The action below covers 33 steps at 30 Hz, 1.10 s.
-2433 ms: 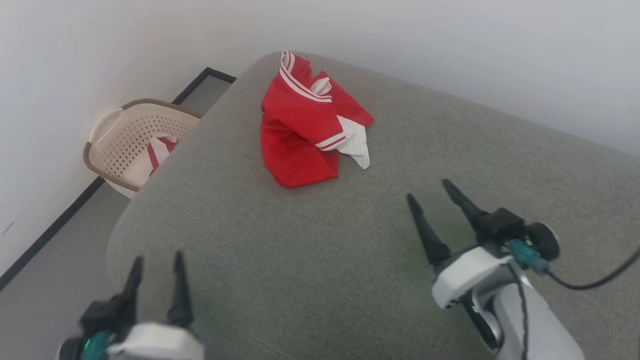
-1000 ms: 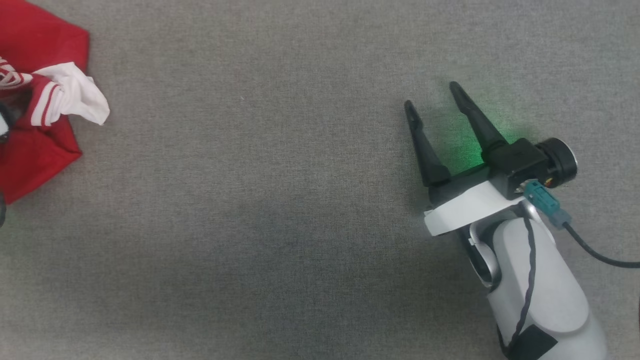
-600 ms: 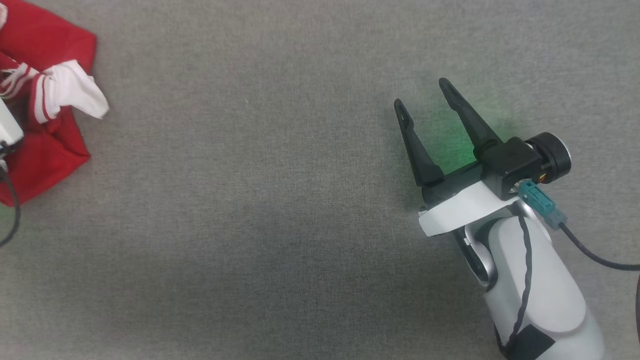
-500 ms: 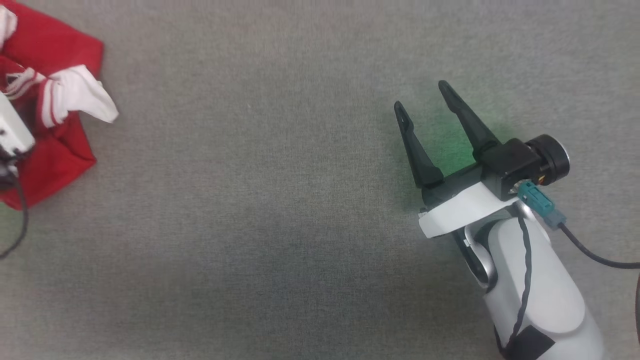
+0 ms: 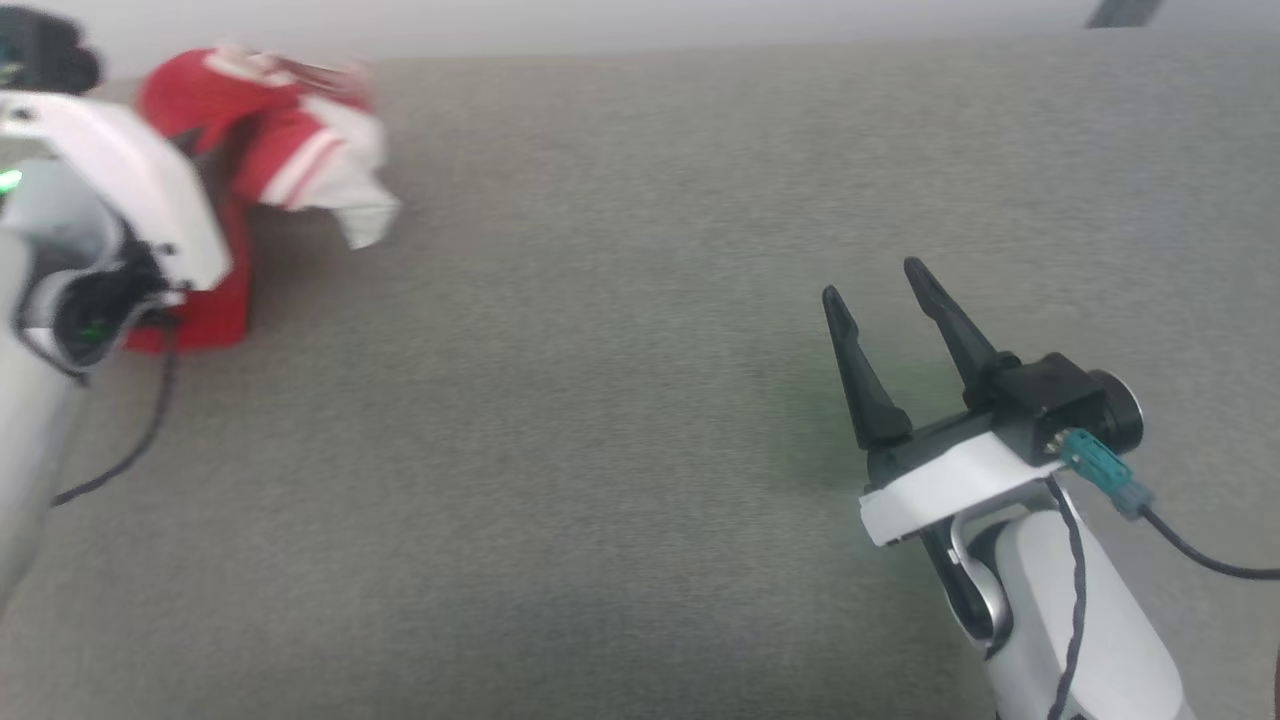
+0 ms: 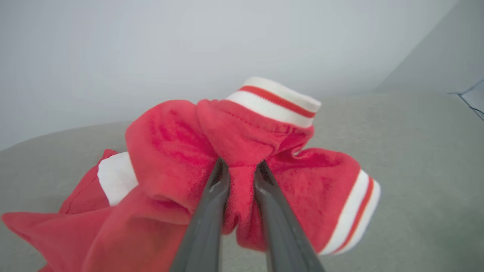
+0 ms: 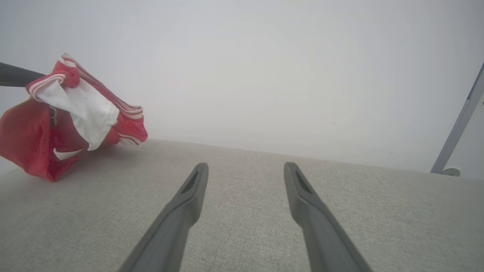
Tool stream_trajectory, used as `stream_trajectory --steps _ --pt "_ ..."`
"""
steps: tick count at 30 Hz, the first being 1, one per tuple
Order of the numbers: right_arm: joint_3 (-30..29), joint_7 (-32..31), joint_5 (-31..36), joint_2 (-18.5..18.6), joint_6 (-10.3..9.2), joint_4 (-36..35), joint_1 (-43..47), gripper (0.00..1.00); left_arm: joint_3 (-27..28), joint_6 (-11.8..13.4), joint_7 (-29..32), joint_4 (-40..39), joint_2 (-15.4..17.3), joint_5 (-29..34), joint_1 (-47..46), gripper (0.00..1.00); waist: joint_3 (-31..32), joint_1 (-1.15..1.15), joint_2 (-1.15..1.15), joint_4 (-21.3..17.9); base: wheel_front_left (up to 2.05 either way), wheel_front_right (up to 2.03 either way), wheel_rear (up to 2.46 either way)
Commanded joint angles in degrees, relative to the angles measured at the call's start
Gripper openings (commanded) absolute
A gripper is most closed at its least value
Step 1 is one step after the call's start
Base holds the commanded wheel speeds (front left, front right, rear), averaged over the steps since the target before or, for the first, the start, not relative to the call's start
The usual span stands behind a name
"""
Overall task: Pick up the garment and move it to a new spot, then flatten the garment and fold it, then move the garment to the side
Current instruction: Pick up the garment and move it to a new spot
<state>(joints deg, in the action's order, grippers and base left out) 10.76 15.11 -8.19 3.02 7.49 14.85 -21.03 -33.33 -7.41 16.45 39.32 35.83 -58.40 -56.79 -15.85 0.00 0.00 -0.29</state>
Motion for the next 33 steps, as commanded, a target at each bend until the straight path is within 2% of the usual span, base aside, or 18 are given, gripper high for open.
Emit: stream_trajectory --steps 1,4,9,13,17,20,23,28,33 --pt "-0.65 0.06 -0.74 -0.11 -0.01 -0.46 1.19 1.0 -2.46 -0.11 0.28 -4.47 -0.13 -1.48 -0.55 0.0 1.27 0.0 0.0 -2.21 0.0 0.0 0.0" --pt "-1.07 0.06 -1.84 -0.11 0.0 -1.15 2.06 1.0 -5.87 -0.11 1.16 -11.18 0.27 -3.33 -2.27 0.0 1.17 0.0 0.0 -4.58 0.0 0.0 0.0" --pt "-1.61 0.06 -3.69 -0.12 0.0 -2.24 2.62 1.0 -11.09 -0.11 2.67 -18.86 -1.36 -4.14 -5.47 0.0 0.06 0.0 0.0 -8.46 0.0 0.0 0.0" --pt "-2.53 0.05 -5.93 -0.11 0.0 -3.18 2.85 1.0 -15.5 -0.11 3.1 -23.6 -4.91 -5.69 -10.34 0.0 -1.73 0.0 0.0 -12.43 0.0 0.0 0.0" --pt "-3.63 0.06 -7.82 -0.14 0.0 -4.09 2.78 1.0 -16.9 -0.11 3.04 -24.79 -9.46 -10.88 -14.44 0.0 -3.59 0.0 0.0 -15.85 0.0 0.0 0.0" --pt "-4.16 0.06 -9.07 -0.15 0.0 -4.53 2.96 1.0 -16.87 -0.11 3.94 -21.94 -11.63 -16.53 -15.71 0.0 -4.86 0.0 0.0 -18.37 0.0 0.0 0.0" --pt "-3.62 0.06 -10.06 -0.15 0.0 -4.73 2.8 1.0 -17.8 -0.11 5.47 -16.85 -10.97 -18.69 -14.51 0.0 -5.58 0.0 0.0 -20.15 0.0 0.0 0.0" --pt "-2.67 0.06 -11.9 -0.14 0.0 -5.03 2.18 1.0 -20.66 -0.12 6.34 -6.27 -8.59 -18.12 -12.13 0.0 -6.81 0.0 0.0 -22.62 0.0 0.0 0.0" --pt "-2.53 0.05 -12.87 -0.14 0.0 -5.62 2.02 1.0 -24.11 -0.12 7.38 -0.39 -4.79 -16.67 -11.5 0.0 -8.16 0.0 0.0 -24.29 0.0 0.0 0.0"
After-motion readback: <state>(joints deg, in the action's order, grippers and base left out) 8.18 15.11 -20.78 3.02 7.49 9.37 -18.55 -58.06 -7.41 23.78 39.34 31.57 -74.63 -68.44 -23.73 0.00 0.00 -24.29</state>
